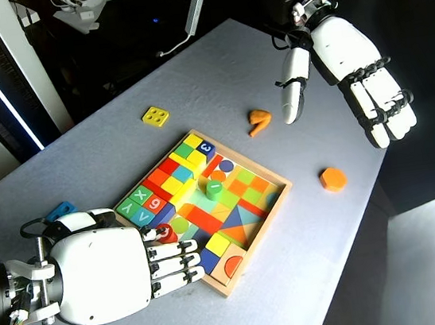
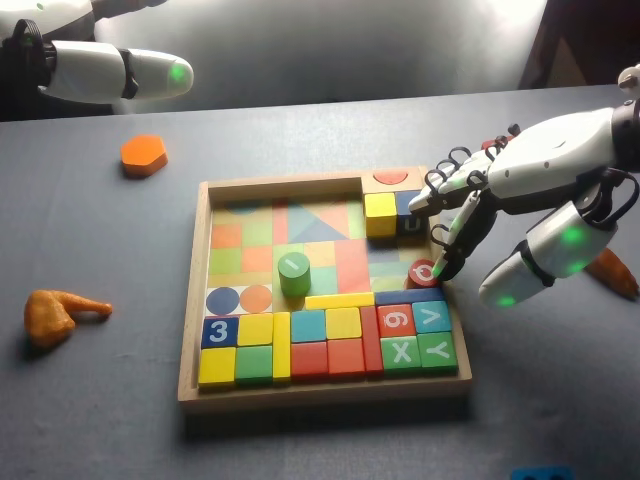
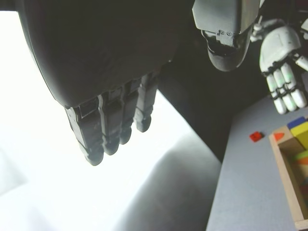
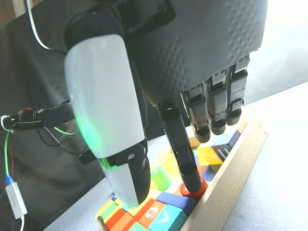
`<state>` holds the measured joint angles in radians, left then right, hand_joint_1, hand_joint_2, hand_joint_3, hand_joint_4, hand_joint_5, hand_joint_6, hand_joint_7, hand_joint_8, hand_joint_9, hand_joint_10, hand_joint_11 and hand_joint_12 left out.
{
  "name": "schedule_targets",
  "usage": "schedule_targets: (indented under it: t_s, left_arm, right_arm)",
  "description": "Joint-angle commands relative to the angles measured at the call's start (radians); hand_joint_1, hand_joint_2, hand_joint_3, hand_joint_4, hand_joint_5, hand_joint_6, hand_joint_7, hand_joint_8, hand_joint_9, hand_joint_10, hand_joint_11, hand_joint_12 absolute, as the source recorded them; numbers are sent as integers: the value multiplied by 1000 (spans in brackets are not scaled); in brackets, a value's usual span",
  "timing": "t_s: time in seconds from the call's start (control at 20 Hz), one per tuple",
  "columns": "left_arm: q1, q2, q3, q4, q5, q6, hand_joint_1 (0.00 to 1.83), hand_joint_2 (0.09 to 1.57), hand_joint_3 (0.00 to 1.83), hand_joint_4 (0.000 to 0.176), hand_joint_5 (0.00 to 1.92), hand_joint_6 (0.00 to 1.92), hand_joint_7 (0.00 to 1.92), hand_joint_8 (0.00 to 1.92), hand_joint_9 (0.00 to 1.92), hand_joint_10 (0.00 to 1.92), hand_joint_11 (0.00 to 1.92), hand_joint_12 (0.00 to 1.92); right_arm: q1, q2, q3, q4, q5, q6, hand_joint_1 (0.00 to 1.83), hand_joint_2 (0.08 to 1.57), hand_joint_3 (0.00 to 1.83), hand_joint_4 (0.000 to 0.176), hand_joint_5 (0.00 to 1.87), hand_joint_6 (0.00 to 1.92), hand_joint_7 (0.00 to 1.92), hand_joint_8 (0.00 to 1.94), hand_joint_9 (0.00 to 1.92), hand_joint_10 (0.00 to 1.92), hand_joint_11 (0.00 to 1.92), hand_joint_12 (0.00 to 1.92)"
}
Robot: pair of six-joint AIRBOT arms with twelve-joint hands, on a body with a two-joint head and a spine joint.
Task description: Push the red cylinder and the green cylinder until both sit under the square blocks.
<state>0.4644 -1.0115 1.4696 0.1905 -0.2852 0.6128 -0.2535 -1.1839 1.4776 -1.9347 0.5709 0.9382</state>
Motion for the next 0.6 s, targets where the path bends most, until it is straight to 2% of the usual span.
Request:
schedule_targets:
  t_s: [0.0,0.1,0.15,0.2,0.25,0.35,0.4,0.45,0.5,0.55]
  left_arm:
    - [-7,6,1,-18,-117,-1,0,1046,0,74,57,2,0,0,0,0,10,7]
    - [-7,6,1,-18,-117,-1,0,1037,0,72,54,1,0,0,0,0,22,14]
    - [-7,6,1,-18,-117,-1,0,1049,1,66,59,2,0,0,0,0,6,9]
    - [-6,6,2,-18,-117,-1,0,1049,1,66,59,2,0,0,0,0,6,9]
    - [-5,6,2,-20,-117,-1,0,1056,4,64,56,1,0,0,0,0,0,1]
    - [-2,6,3,-24,-119,-1,0,1056,4,61,65,4,3,1,0,0,3,1]
    - [-2,6,4,-25,-119,-1,0,1049,0,69,62,2,0,0,0,0,4,2]
    - [-2,6,4,-26,-119,-1,0,1060,5,67,62,2,0,0,0,0,0,0]
    - [-2,6,5,-26,-119,-1,0,1061,5,76,65,3,0,0,0,0,0,0]
    - [-2,6,5,-27,-119,-1,0,1061,5,76,65,3,0,0,0,0,0,0]
  right_arm:
    - [18,7,-1,45,-13,0,302,1153,0,150,657,3,13,4,0,0,7,3]
    - [35,8,-1,87,-14,-34,332,1147,0,144,660,4,22,7,0,0,2,1]
    - [45,8,-1,102,-12,-46,349,1136,0,134,665,5,37,9,0,0,32,16]
    - [54,8,-1,119,-11,-59,349,1136,0,134,665,5,37,9,0,0,32,16]
    - [62,8,-1,129,-9,-66,345,1137,0,122,674,7,53,11,0,0,10,10]
    - [79,9,-4,159,-3,-93,352,1136,0,120,684,10,75,17,0,0,17,14]
    - [84,10,-5,162,-2,-98,374,1128,0,124,704,14,100,17,0,0,31,25]
    - [88,11,-8,164,-1,-102,379,1125,4,119,716,4,111,5,0,0,5,176]
    - [90,11,-10,164,0,-103,393,1122,2,102,725,3,121,3,0,0,0,278]
    - [90,11,-12,167,2,-104,393,1122,2,102,725,3,121,3,0,0,0,278]
